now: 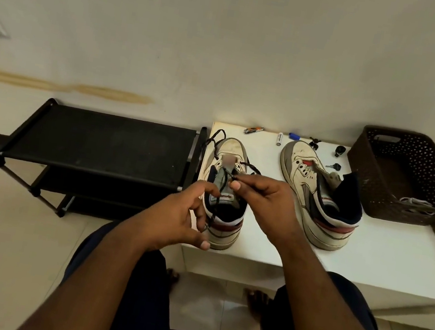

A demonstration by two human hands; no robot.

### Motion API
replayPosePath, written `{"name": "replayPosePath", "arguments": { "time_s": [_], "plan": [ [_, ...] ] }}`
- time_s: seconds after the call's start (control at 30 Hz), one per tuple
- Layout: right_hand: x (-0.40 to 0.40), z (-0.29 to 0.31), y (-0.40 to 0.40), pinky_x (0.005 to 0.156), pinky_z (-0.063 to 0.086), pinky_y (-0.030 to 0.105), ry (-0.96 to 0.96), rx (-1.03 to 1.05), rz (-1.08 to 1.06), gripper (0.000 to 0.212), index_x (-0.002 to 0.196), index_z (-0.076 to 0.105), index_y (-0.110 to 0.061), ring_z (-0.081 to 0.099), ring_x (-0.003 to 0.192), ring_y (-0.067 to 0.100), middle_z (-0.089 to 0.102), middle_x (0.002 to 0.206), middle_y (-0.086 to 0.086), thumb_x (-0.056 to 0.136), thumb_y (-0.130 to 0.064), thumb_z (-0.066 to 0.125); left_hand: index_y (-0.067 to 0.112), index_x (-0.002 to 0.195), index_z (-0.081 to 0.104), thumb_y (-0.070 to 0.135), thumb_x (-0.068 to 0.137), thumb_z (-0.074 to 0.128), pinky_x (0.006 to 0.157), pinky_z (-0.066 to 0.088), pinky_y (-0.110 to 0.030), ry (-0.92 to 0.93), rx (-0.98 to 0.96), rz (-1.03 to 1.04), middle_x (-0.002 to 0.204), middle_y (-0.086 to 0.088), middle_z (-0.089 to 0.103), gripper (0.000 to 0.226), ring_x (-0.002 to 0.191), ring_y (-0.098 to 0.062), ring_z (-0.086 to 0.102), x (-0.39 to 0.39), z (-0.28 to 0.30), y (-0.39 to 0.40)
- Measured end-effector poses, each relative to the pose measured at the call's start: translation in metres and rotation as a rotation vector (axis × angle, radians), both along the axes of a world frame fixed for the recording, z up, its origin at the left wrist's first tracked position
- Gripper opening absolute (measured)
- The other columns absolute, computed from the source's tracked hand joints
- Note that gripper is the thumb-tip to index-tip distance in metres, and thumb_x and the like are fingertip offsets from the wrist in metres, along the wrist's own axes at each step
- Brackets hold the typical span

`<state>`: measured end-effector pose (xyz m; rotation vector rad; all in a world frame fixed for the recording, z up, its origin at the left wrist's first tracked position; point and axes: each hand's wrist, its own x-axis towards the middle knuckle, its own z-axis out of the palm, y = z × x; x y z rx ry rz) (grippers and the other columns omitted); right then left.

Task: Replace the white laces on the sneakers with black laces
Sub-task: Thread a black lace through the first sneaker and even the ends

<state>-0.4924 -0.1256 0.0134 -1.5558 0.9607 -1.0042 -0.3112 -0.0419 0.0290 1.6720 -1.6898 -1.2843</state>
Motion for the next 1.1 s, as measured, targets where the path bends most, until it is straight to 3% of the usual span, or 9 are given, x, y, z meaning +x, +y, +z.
{"name": "replayPosePath", "arguments": {
  "time_s": [0.13,0.2,0.33,0.4,0.5,0.63,0.73,1.0,1.1],
  "plan": [
    [0.002,-0.002,-0.002,0.078,0.056,0.028,-0.059,0.041,0.026,0.020,0.097,0.074,-0.014,0.071,0.084,0.013,0.075,0.084,-0.004,0.081,-0.002,0.071,0.017,0.097,0.065,0.005,0.076,0.078,0.060,0.054,-0.033,0.133,-0.107,0.165,0.077,-0.006,0.069,0.027,0.065,-0.024,0.064,-0.003,-0.001,-0.006],
    [0.004,0.000,-0.004,0.080,0.056,0.028,-0.081,0.046,0.023,0.021,0.092,0.075,-0.019,0.071,0.085,0.012,0.075,0.084,-0.006,0.081,-0.002,0.071,0.010,0.082,0.070,0.002,0.077,0.076,0.055,0.052,-0.029,0.209,-0.231,0.302,0.071,-0.006,0.070,0.011,0.060,-0.020,0.064,-0.006,0.003,-0.013],
    [0.011,0.019,-0.023,0.086,0.056,0.035,-0.223,0.026,-0.038,0.018,0.089,0.077,-0.017,0.071,0.088,0.022,0.076,0.087,0.004,0.080,-0.002,0.072,0.010,0.076,0.071,-0.003,0.072,0.076,0.052,0.045,-0.013,0.435,-0.490,0.514,0.067,0.004,0.069,0.015,0.055,-0.002,0.058,-0.009,0.029,-0.048],
    [0.017,0.035,-0.042,0.087,0.055,0.036,-0.337,0.022,-0.088,0.015,0.088,0.077,-0.012,0.071,0.089,0.025,0.075,0.087,0.009,0.080,-0.001,0.071,0.008,0.076,0.070,0.000,0.071,0.077,0.052,0.044,-0.013,0.519,-0.569,0.581,0.067,0.004,0.069,0.012,0.055,-0.003,0.058,-0.009,0.045,-0.076],
    [0.030,0.053,-0.076,0.090,0.054,0.039,-0.354,-0.030,-0.152,0.016,0.097,0.075,-0.003,0.071,0.094,0.023,0.075,0.091,0.009,0.081,-0.005,0.072,0.007,0.085,0.070,0.000,0.073,0.077,0.055,0.048,-0.019,0.573,-0.634,0.595,0.069,-0.001,0.070,0.016,0.060,-0.008,0.063,-0.013,0.066,-0.117],
    [0.044,0.056,-0.112,0.091,0.054,0.049,-0.386,-0.024,-0.149,0.016,0.099,0.074,-0.004,0.071,0.092,0.026,0.075,0.091,0.011,0.084,-0.006,0.069,0.016,0.110,0.061,0.001,0.075,0.078,0.066,0.052,-0.019,0.600,-0.682,0.598,0.076,-0.006,0.074,0.041,0.068,-0.010,0.068,-0.019,0.069,-0.156],
    [0.048,0.044,-0.121,0.090,0.055,0.045,-0.413,0.019,-0.116,0.016,0.100,0.074,-0.007,0.071,0.092,0.026,0.075,0.092,0.010,0.086,-0.005,0.066,0.020,0.111,0.060,0.002,0.075,0.078,0.077,0.055,-0.023,0.599,-0.709,0.599,0.077,-0.004,0.074,0.045,0.078,-0.014,0.072,-0.018,0.060,-0.173],
    [0.057,0.035,-0.125,0.088,0.056,0.045,-0.394,0.045,-0.104,0.019,0.104,0.073,-0.007,0.072,0.090,0.026,0.075,0.093,0.009,0.087,-0.004,0.065,0.020,0.120,0.060,0.001,0.073,0.079,0.082,0.055,-0.023,0.603,-0.638,0.529,0.078,-0.005,0.075,0.054,0.085,-0.016,0.073,-0.004,0.059,-0.183],
    [0.058,0.035,-0.122,0.089,0.055,0.046,-0.372,0.034,-0.118,0.019,0.103,0.073,-0.009,0.072,0.090,0.024,0.075,0.093,0.008,0.087,-0.006,0.066,0.022,0.118,0.060,0.001,0.073,0.078,0.079,0.053,-0.017,0.591,-0.624,0.489,0.077,-0.002,0.076,0.053,0.082,-0.013,0.073,-0.003,0.061,-0.178]
  ]
}}
